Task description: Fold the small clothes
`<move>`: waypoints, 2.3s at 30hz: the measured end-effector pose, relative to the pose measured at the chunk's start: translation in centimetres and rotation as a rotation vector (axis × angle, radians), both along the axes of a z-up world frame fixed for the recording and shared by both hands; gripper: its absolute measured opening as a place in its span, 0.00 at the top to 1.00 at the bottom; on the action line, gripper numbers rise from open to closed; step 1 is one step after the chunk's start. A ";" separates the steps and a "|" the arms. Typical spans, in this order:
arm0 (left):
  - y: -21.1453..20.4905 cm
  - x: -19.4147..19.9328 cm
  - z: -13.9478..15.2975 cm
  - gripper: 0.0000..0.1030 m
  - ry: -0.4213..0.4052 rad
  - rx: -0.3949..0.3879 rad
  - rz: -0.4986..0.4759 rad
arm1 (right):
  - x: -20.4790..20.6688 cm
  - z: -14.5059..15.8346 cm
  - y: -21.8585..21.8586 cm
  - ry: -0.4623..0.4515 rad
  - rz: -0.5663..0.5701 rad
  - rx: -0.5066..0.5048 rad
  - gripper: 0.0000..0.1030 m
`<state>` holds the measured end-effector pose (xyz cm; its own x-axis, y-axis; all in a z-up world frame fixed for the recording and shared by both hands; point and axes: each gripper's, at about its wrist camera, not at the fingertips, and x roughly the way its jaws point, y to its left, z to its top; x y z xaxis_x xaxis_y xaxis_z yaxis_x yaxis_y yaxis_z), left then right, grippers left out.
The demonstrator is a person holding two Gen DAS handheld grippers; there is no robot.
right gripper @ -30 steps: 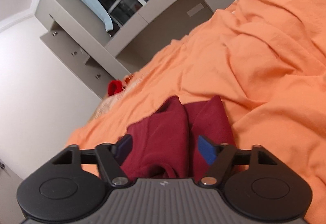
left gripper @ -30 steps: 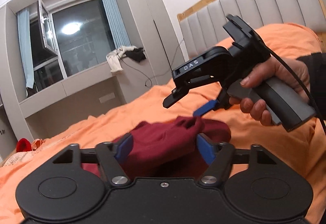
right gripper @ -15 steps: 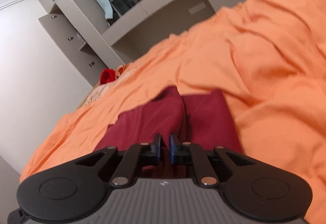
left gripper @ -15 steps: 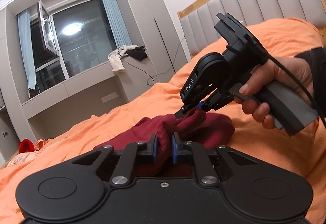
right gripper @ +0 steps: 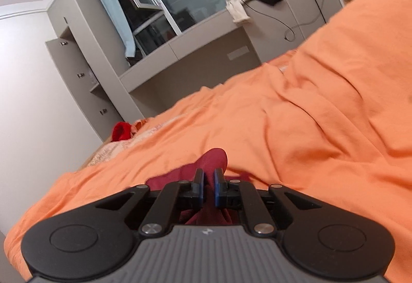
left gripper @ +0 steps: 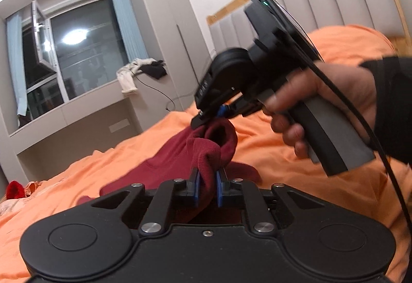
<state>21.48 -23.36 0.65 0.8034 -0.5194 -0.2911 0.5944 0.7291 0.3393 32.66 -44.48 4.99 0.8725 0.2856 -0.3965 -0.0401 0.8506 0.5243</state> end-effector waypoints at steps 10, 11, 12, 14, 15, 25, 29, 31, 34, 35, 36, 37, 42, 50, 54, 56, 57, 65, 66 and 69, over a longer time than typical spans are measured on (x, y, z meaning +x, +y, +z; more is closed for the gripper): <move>0.5 0.6 -1.4 0.73 0.090 -0.004 -0.039 | -0.4 -2.3 0.1 0.090 -0.004 -0.048 0.74; 0.7 0.7 -1.3 0.71 0.102 -0.013 -0.045 | -0.5 -2.3 0.1 0.089 -0.003 -0.052 0.71; 0.9 0.8 -1.2 0.68 0.118 -0.024 -0.056 | -0.7 -2.3 0.1 0.086 -0.003 -0.057 0.65; 1.5 1.3 -0.8 0.66 0.145 -0.050 -0.073 | -1.0 -2.1 0.0 0.079 -0.001 -0.063 0.58; 1.8 1.5 -0.6 0.66 0.160 -0.069 -0.079 | -1.1 -2.0 0.0 0.074 -0.001 -0.066 0.52; 4.8 2.4 1.9 0.27 0.289 -0.265 -0.108 | -2.7 -1.1 0.6 0.003 0.049 -0.119 0.03; 6.9 2.4 4.0 0.13 0.246 -0.358 -0.024 | -3.1 -1.3 1.2 -0.002 0.067 -0.167 0.00; 8.1 2.8 4.6 0.05 0.216 -0.386 0.052 | -3.3 -1.4 1.6 -0.002 0.075 -0.196 0.00; 9.8 4.1 4.8 0.03 0.200 -0.411 0.189 | -3.8 -1.5 2.2 -0.008 0.088 -0.239 0.00; 10.3 4.7 4.8 0.03 0.209 -0.419 0.234 | -4.0 -1.4 2.5 -0.012 0.094 -0.255 0.00; 10.8 5.3 4.6 0.03 0.220 -0.427 0.282 | -4.1 -1.4 2.7 -0.017 0.100 -0.271 0.00; 11.3 5.8 4.6 0.03 0.230 -0.432 0.317 | -4.3 -1.4 3.0 -0.021 0.107 -0.286 0.00; 12.5 8.5 3.6 0.03 0.334 -0.412 0.440 | -4.9 -1.3 4.6 -0.042 0.161 -0.376 0.00; 12.9 8.9 1.1 0.01 0.389 -0.337 0.442 | -5.5 -3.0 5.9 0.006 0.206 -0.480 0.00; 12.7 9.2 -0.5 0.00 0.416 -0.303 0.451 | -5.1 -3.5 4.8 0.054 0.211 -0.392 0.00; 12.7 9.3 -1.2 0.00 0.424 -0.295 0.456 | -4.9 -3.4 4.3 0.070 0.214 -0.356 0.00; 12.8 9.2 -1.4 0.00 0.427 -0.299 0.457 | -4.9 -3.2 4.0 0.068 0.213 -0.337 0.00; 13.0 9.4 -1.8 0.00 0.444 -0.333 0.460 | -4.2 -2.2 -1.3 0.054 0.009 -0.044 0.00; 13.0 9.4 -1.8 0.00 0.443 -0.334 0.460 | -3.8 -2.5 -2.1 0.085 -0.034 -0.007 0.00; 13.0 9.3 -2.0 0.00 0.440 -0.335 0.458 | -2.4 -3.8 -4.2 0.183 -0.133 0.083 0.00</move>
